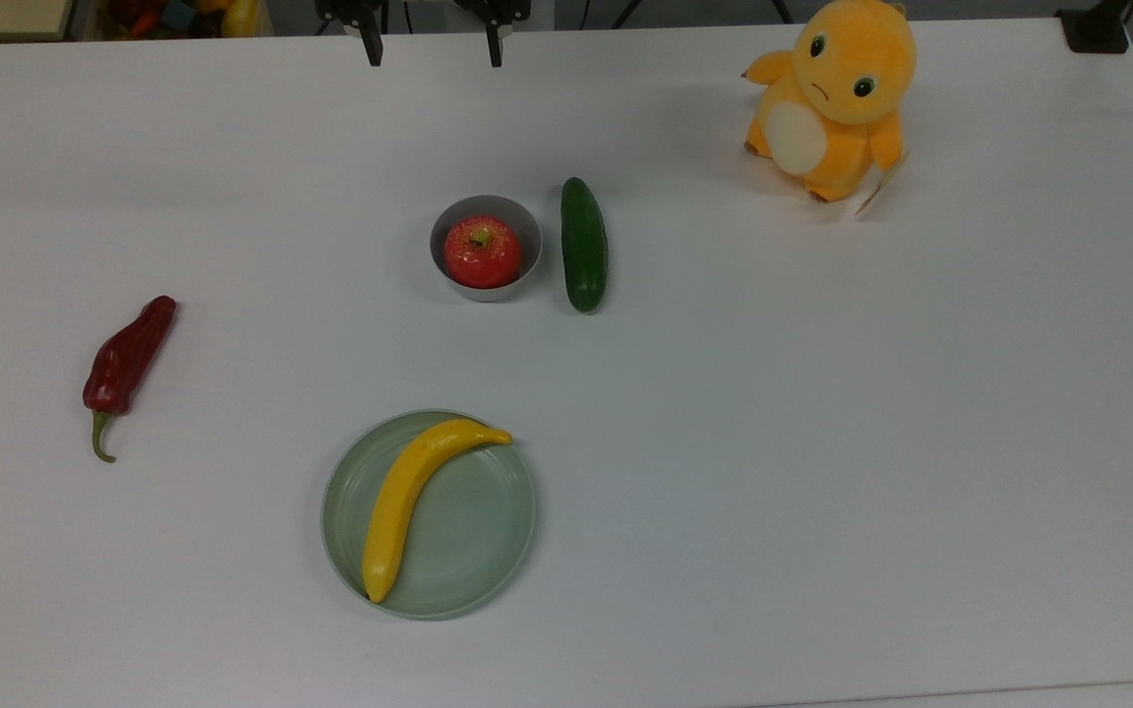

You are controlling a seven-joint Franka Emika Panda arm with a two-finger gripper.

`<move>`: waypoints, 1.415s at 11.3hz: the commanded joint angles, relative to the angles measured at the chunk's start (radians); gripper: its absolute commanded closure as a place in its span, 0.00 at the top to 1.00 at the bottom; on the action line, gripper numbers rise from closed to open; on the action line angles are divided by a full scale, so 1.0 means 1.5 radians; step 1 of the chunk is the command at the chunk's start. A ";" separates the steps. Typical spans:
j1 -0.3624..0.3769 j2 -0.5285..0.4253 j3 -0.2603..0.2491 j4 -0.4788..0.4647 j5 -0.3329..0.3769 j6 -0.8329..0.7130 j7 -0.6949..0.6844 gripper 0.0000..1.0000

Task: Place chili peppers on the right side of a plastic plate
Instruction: 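Move the open gripper from rest toward the red chili pepper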

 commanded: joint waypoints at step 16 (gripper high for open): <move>-0.053 0.120 -0.141 -0.015 0.036 0.321 -0.161 1.00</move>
